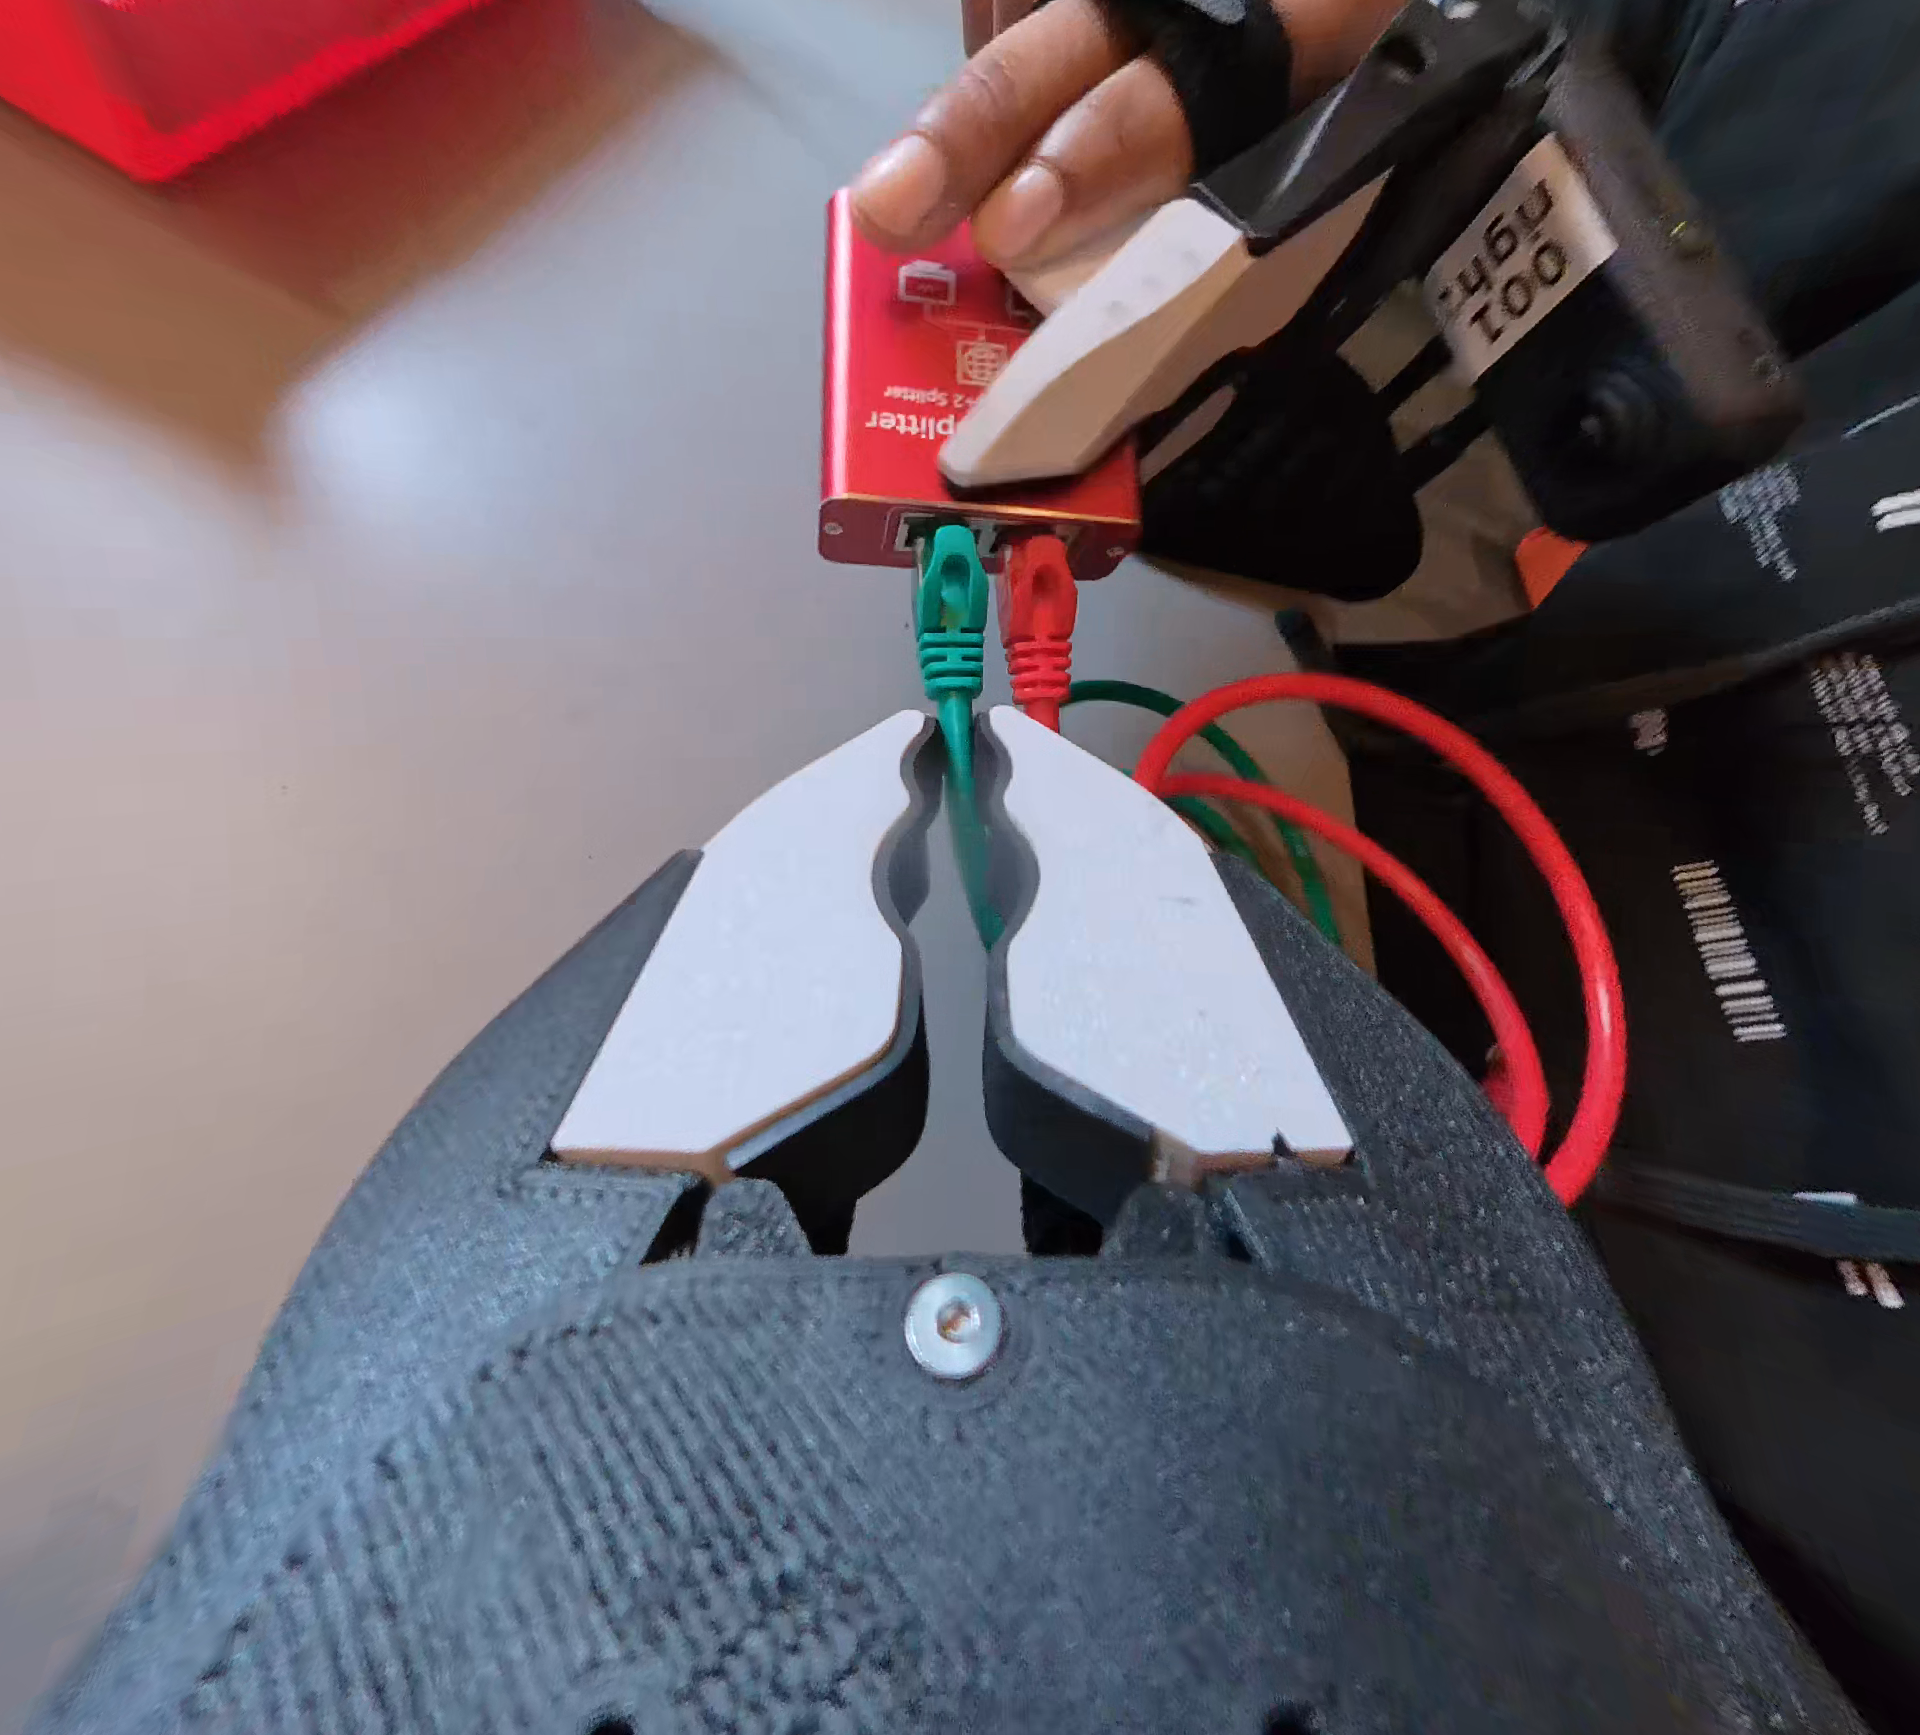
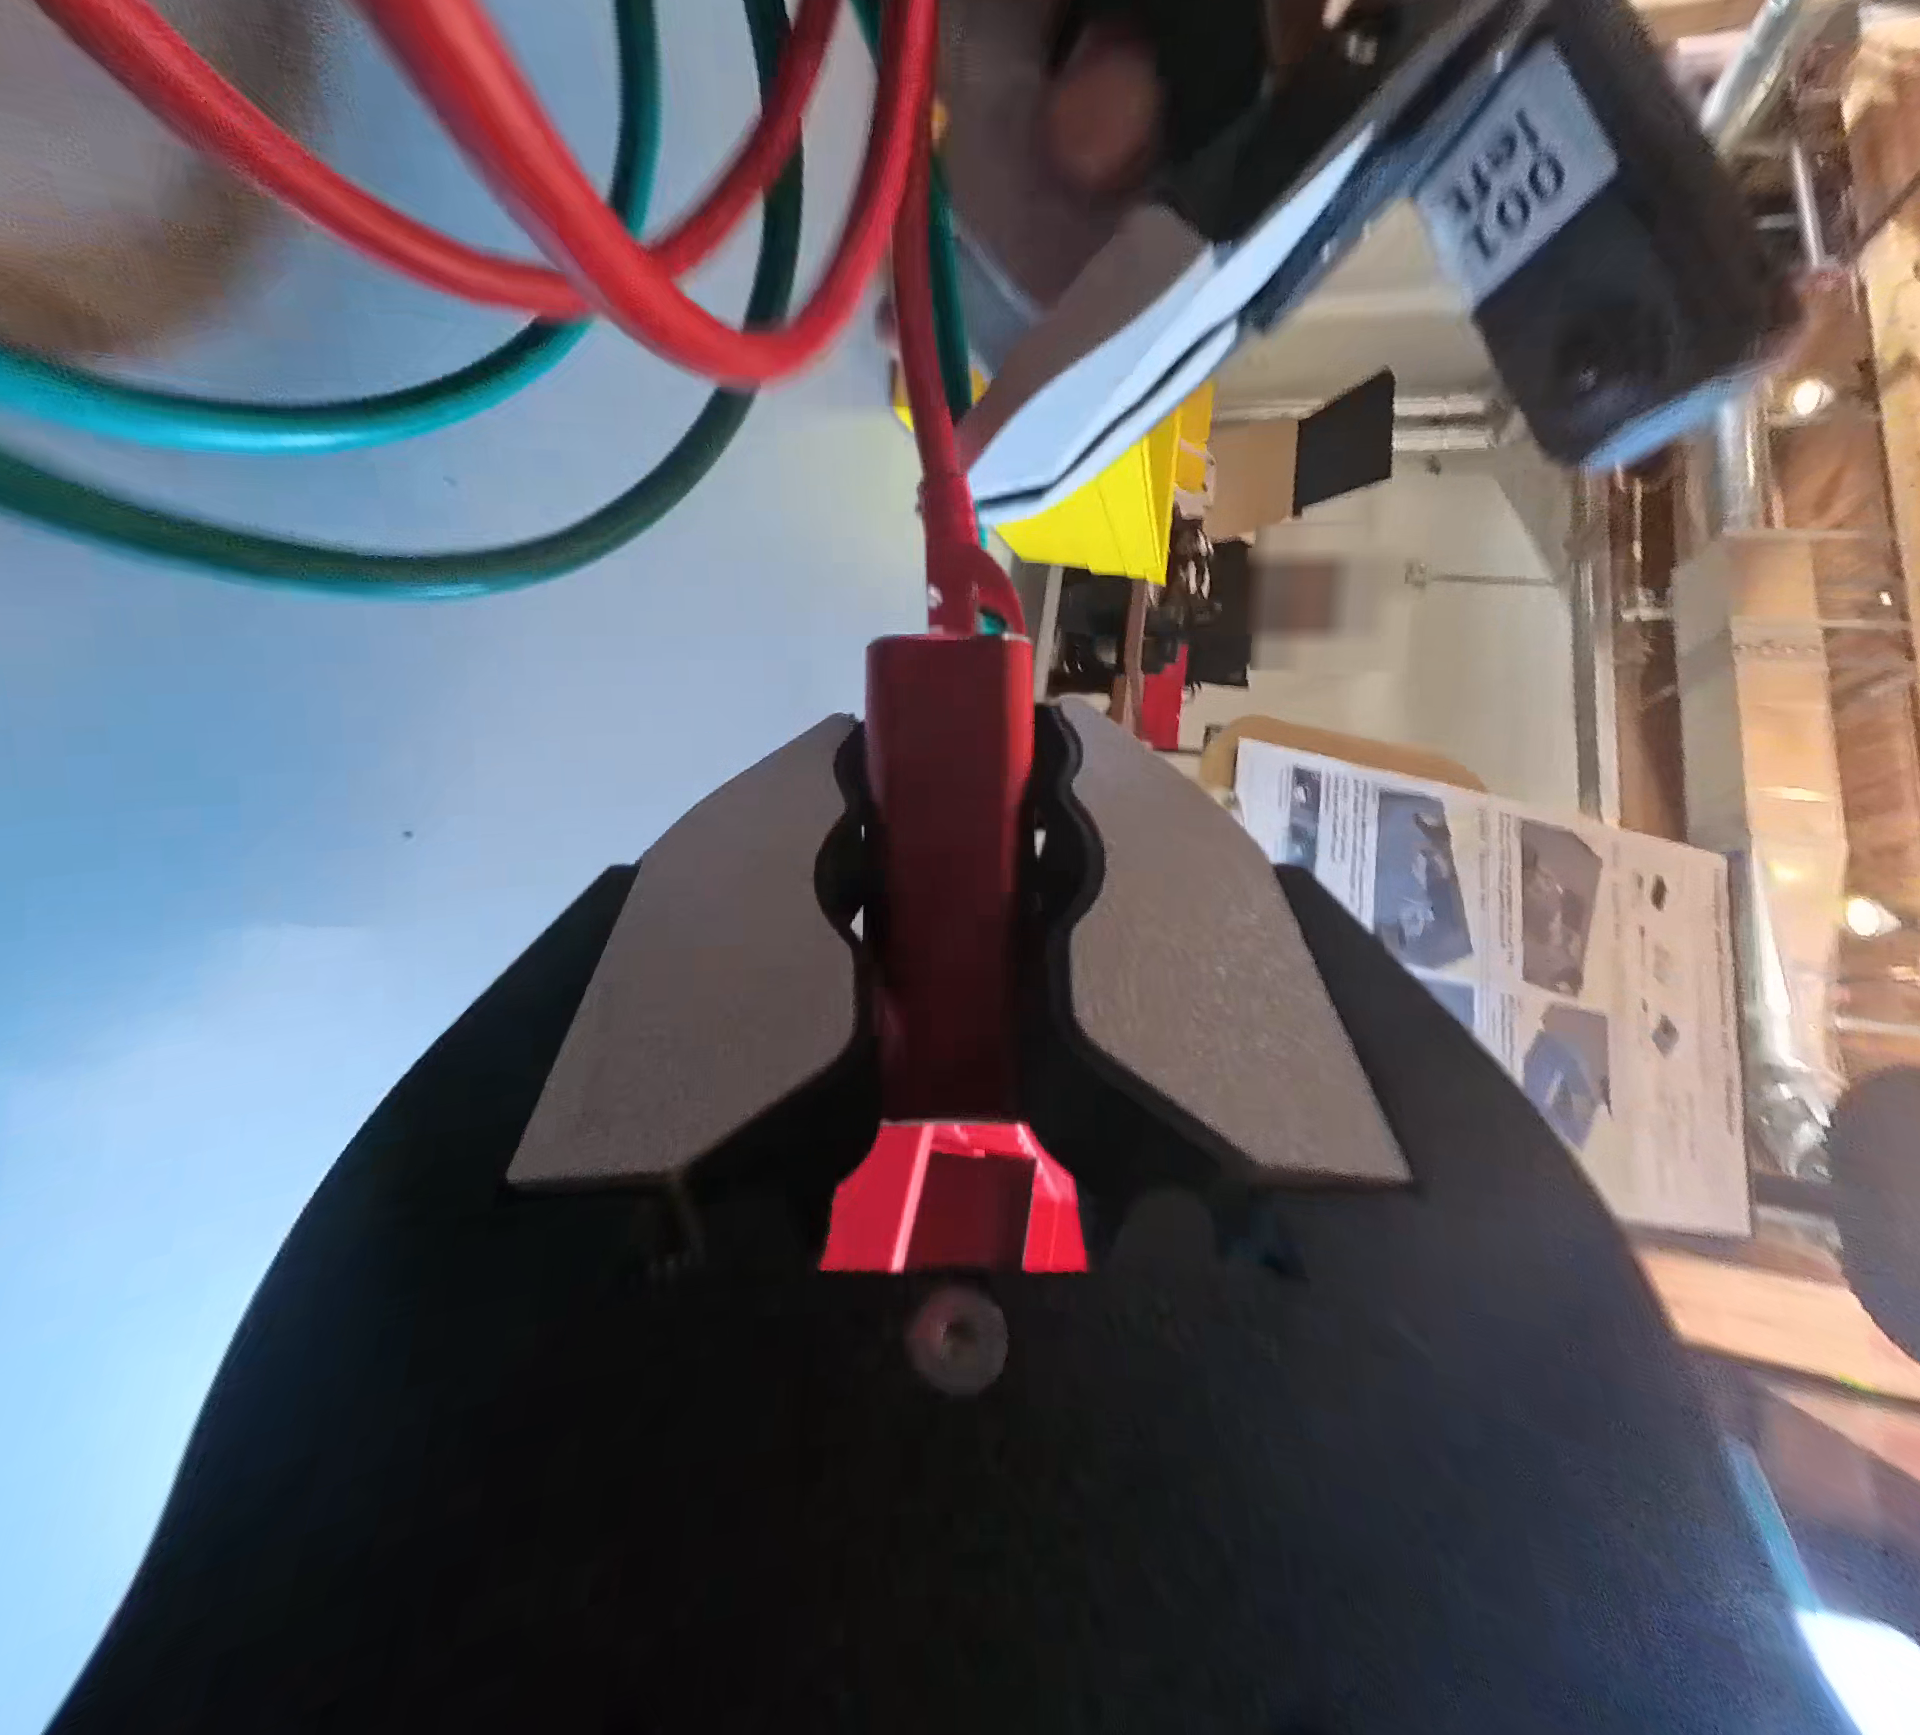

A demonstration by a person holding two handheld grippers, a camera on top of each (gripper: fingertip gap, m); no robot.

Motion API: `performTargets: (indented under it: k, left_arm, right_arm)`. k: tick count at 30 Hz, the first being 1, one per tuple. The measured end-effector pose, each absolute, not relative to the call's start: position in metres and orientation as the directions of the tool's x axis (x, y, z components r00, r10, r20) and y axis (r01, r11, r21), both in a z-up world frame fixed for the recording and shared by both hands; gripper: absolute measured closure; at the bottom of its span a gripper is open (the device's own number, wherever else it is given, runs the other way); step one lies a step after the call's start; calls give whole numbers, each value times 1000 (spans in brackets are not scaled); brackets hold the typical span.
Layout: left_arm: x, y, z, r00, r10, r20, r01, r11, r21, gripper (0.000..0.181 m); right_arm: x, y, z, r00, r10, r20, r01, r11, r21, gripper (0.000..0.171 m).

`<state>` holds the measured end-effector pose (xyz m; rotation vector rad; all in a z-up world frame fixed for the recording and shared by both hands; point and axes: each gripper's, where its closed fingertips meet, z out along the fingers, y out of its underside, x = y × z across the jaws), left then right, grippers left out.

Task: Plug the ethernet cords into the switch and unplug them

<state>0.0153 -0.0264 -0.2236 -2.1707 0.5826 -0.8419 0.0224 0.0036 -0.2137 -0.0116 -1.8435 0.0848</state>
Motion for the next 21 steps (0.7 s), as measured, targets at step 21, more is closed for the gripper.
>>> performTargets:
  k: [21]
  left_arm:
    - [42, -9, -181, 745, -630, -221, -514, -330, -792, 135]
  right_arm:
    - [26, 16, -195, -629, 482, 610, 373, 875, -307, 141]
